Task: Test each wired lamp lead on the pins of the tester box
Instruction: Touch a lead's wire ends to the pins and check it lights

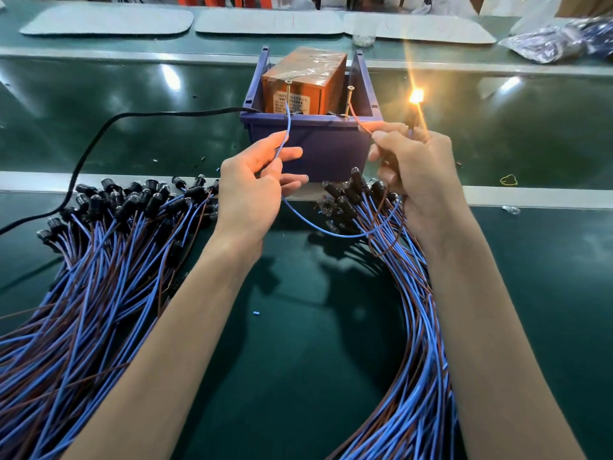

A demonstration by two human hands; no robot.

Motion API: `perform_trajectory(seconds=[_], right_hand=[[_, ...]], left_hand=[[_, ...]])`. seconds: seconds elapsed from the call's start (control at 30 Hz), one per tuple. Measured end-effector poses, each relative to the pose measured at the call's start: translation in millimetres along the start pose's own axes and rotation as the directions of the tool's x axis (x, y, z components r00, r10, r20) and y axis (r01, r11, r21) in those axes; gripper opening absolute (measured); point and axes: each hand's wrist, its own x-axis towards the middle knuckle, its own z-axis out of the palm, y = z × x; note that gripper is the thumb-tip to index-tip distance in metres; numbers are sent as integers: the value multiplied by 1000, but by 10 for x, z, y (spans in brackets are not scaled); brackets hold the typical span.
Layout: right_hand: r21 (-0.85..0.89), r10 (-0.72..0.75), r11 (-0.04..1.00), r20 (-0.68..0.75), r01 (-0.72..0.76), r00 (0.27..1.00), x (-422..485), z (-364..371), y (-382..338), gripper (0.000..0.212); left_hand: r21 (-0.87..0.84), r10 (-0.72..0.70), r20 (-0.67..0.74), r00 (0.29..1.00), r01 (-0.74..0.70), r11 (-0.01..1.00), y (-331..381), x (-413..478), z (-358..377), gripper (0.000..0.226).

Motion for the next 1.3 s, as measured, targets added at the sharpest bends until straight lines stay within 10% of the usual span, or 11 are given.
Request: perform_trajectory(seconds=[0.93,1.13,1.3], right_hand=[[-4,2,1000,2,-2,1000,-8,-19,-4,21],[-174,20,985,58,-10,998,-13,-33,-2,13],[-415,58,909,197,30,979,-2,26,16,31]], left_hand=[[-16,-24,-2,1000,24,1000,-7,0,0,38],[561,297,107,949,-304,770,-20,-51,14,49],[683,176,224,959,-283,673,29,-154,112,63]])
